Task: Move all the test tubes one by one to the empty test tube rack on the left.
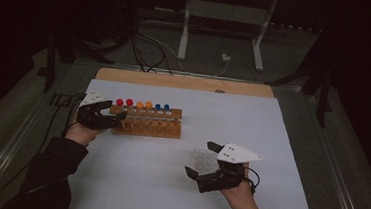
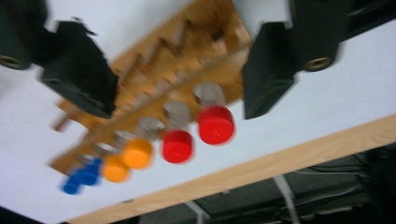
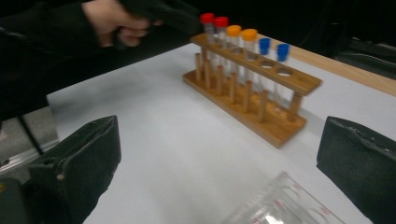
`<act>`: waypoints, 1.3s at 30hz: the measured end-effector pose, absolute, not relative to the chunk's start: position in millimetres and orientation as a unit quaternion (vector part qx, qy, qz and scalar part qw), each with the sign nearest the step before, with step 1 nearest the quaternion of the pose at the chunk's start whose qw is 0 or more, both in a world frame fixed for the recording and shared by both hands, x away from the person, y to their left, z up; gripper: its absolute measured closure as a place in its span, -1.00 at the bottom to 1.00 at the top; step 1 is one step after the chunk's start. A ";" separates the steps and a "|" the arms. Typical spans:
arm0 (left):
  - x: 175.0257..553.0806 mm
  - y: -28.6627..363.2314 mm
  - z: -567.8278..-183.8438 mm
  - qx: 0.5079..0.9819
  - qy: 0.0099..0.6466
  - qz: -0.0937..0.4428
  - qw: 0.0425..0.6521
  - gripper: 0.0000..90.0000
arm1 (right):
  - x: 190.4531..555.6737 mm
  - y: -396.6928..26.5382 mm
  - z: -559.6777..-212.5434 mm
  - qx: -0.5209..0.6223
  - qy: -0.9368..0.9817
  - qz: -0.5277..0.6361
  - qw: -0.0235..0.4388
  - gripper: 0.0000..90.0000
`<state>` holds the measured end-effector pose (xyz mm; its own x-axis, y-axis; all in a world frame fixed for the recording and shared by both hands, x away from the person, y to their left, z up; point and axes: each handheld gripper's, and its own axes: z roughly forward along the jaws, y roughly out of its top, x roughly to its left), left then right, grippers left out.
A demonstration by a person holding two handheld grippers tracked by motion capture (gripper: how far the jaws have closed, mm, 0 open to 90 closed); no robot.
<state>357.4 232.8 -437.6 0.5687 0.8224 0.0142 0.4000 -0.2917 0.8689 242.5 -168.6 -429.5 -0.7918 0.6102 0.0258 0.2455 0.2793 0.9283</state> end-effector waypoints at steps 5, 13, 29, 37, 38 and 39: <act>326.8 235.0 -436.5 0.778 0.363 0.205 0.470 -0.82 | 244.6 -180.3 -430.2 0.288 0.776 0.529 0.186 -1.00; 288.2 225.7 -447.1 0.788 0.330 0.173 0.491 -0.95 | 242.1 -191.5 -439.7 0.296 0.778 0.516 0.200 -1.00; 246.7 194.2 -492.7 0.803 0.283 0.146 0.503 -0.97 | 237.6 -229.4 -455.9 0.335 0.767 0.499 0.224 -1.00; 246.7 201.0 -499.3 0.793 0.289 0.159 0.512 -0.97 | 242.4 -243.0 -460.6 0.346 0.763 0.481 0.259 -1.00; 247.0 201.1 -499.7 0.794 0.290 0.160 0.510 -0.97 | 243.1 -243.9 -460.7 0.348 0.763 0.480 0.257 -1.00; 247.4 201.2 -500.3 0.795 0.289 0.159 0.509 -0.97 | 243.7 -245.0 -460.9 0.349 0.763 0.478 0.260 -1.00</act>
